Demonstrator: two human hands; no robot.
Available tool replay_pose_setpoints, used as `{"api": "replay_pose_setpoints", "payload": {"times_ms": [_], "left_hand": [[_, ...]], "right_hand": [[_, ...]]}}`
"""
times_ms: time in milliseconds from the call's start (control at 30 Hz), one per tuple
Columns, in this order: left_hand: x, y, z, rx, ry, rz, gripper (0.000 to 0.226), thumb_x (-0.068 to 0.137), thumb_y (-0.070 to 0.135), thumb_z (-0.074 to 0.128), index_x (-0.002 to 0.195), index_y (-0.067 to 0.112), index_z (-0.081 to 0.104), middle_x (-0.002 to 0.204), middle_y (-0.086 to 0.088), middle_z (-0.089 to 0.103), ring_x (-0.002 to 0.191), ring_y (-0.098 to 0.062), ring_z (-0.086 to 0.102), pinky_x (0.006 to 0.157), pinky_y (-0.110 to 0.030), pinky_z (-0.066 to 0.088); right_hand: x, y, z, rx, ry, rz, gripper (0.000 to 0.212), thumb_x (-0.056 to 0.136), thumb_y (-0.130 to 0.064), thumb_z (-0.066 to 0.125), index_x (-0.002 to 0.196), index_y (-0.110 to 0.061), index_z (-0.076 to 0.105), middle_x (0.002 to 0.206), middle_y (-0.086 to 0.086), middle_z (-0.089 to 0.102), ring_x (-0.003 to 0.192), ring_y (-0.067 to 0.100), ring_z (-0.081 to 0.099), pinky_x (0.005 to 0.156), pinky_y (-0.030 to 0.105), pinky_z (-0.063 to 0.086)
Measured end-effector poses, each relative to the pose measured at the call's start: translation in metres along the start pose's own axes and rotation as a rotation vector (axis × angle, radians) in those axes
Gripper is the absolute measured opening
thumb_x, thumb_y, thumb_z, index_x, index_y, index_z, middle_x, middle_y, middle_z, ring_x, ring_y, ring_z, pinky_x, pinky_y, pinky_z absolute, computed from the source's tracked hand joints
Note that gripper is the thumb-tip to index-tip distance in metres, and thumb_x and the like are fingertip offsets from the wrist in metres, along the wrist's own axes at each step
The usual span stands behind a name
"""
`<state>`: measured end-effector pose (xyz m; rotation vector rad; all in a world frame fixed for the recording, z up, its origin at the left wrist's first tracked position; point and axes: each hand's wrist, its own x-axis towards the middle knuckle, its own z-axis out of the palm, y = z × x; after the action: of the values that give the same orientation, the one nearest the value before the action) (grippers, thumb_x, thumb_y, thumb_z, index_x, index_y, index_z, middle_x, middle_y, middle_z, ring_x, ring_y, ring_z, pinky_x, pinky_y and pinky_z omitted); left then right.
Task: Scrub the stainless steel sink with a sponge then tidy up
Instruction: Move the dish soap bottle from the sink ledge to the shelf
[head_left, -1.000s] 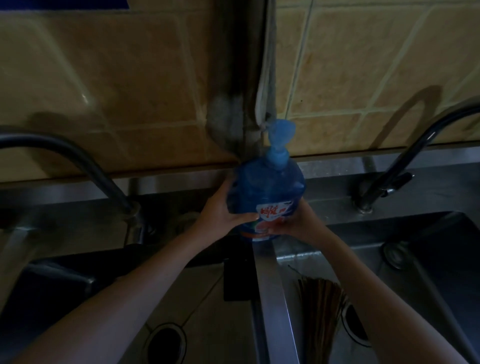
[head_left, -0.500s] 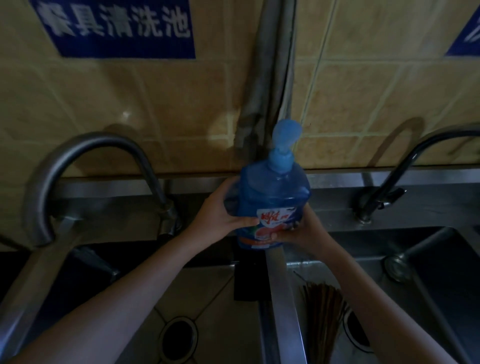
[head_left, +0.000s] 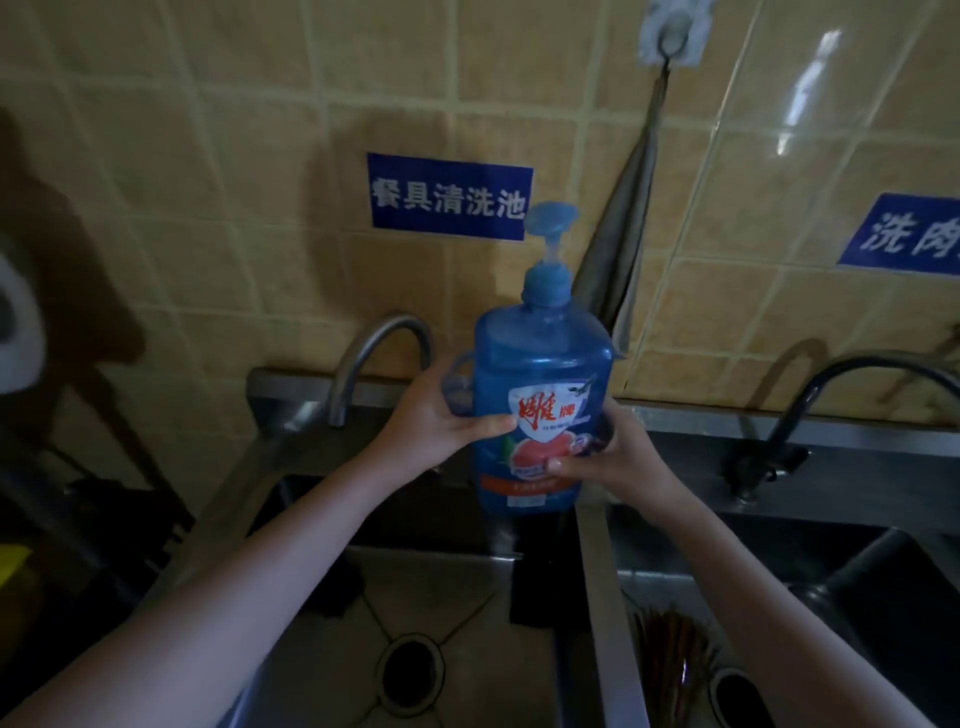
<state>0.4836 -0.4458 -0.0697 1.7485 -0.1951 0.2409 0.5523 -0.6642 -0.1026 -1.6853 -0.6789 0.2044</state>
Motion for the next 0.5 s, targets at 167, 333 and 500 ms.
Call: {"api": "replay_pose_setpoints", "payload": {"times_ms": [167, 333, 500], "left_hand": [[-0.046, 0.037, -0.037, 0.031, 0.122, 0.046, 0.065, 0.061, 0.030, 0.079, 0.117, 0.042, 0.048, 0.117, 0.003, 0.062, 0.103, -0.010, 0.064, 0.075, -0.022, 0.055], [-0.101, 0.067, -0.086, 0.032, 0.200, 0.027, 0.059, 0.063, 0.026, 0.080, 0.110, 0.042, 0.049, 0.104, -0.001, 0.066, 0.092, -0.010, 0.068, 0.069, -0.023, 0.056], [-0.164, 0.092, -0.140, 0.051, 0.357, -0.005, 0.073, 0.057, 0.028, 0.083, 0.121, 0.030, 0.049, 0.104, -0.001, 0.065, 0.094, -0.019, 0.066, 0.071, -0.032, 0.058]], "right_hand": [[-0.012, -0.050, 0.046, 0.022, -0.060, -0.054, 0.062, 0.058, -0.024, 0.088, 0.112, -0.032, 0.059, 0.113, 0.000, 0.069, 0.105, 0.017, 0.066, 0.085, 0.027, 0.054], [-0.016, -0.092, 0.103, 0.001, -0.153, -0.104, 0.058, 0.059, -0.027, 0.085, 0.111, -0.031, 0.057, 0.112, -0.004, 0.069, 0.105, 0.014, 0.066, 0.084, 0.026, 0.055], [-0.012, -0.122, 0.174, 0.038, -0.261, -0.136, 0.061, 0.064, -0.008, 0.082, 0.113, -0.029, 0.053, 0.108, -0.013, 0.070, 0.104, 0.008, 0.065, 0.079, 0.018, 0.054]]}}
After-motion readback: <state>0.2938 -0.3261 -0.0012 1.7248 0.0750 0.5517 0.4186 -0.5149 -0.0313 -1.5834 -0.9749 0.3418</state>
